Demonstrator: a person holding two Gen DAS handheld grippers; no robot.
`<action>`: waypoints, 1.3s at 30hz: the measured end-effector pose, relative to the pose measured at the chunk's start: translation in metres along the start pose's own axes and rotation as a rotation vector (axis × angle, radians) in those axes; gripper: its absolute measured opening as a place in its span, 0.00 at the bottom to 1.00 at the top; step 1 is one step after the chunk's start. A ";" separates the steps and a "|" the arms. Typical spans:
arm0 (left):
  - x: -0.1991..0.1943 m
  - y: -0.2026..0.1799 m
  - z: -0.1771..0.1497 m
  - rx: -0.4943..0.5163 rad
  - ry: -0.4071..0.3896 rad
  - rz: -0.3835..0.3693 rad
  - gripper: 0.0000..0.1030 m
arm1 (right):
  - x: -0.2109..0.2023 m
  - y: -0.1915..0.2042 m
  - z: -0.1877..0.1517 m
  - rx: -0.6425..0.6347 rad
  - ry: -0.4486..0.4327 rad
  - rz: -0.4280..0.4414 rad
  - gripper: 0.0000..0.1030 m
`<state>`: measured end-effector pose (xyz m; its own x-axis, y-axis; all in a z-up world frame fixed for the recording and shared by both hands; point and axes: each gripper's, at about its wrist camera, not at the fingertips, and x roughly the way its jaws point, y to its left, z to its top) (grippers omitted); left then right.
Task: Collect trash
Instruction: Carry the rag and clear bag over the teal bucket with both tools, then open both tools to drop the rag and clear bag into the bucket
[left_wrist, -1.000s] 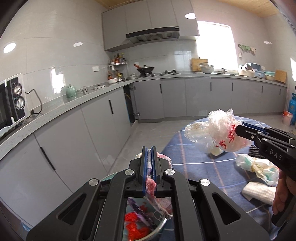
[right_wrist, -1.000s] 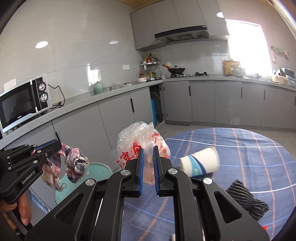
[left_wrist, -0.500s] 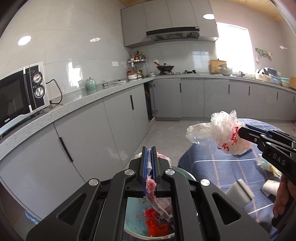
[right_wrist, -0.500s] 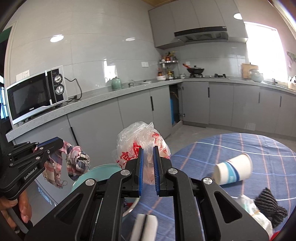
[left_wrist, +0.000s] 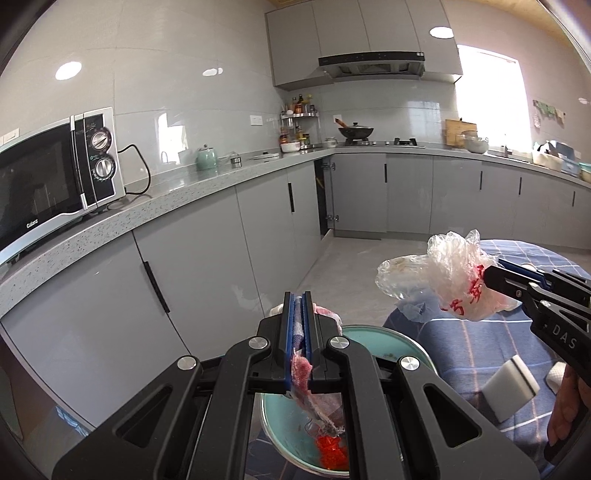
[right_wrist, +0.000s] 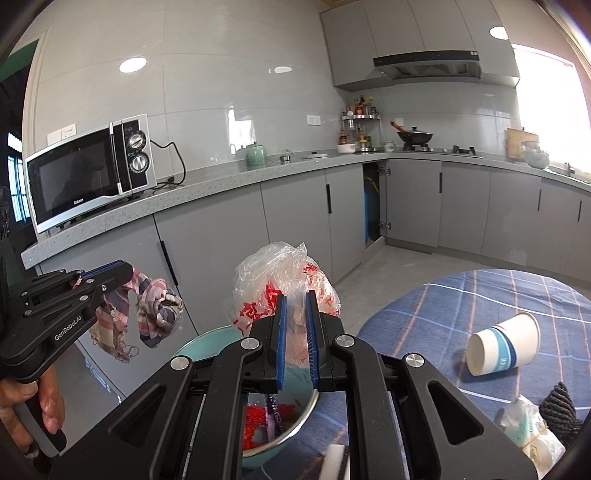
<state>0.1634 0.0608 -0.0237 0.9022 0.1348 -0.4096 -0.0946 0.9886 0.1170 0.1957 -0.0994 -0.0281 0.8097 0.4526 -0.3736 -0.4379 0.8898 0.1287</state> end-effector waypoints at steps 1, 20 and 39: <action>0.000 0.002 0.000 -0.003 0.002 0.004 0.05 | 0.001 0.001 0.000 -0.002 0.002 0.003 0.11; 0.000 0.009 -0.004 -0.023 0.010 0.026 0.05 | 0.009 0.014 -0.002 -0.017 0.014 0.025 0.11; 0.002 0.013 -0.004 -0.031 0.016 0.035 0.05 | 0.016 0.018 -0.004 -0.025 0.024 0.030 0.11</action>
<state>0.1627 0.0745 -0.0268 0.8914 0.1697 -0.4201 -0.1390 0.9849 0.1030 0.1994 -0.0760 -0.0352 0.7868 0.4768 -0.3920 -0.4712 0.8742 0.1174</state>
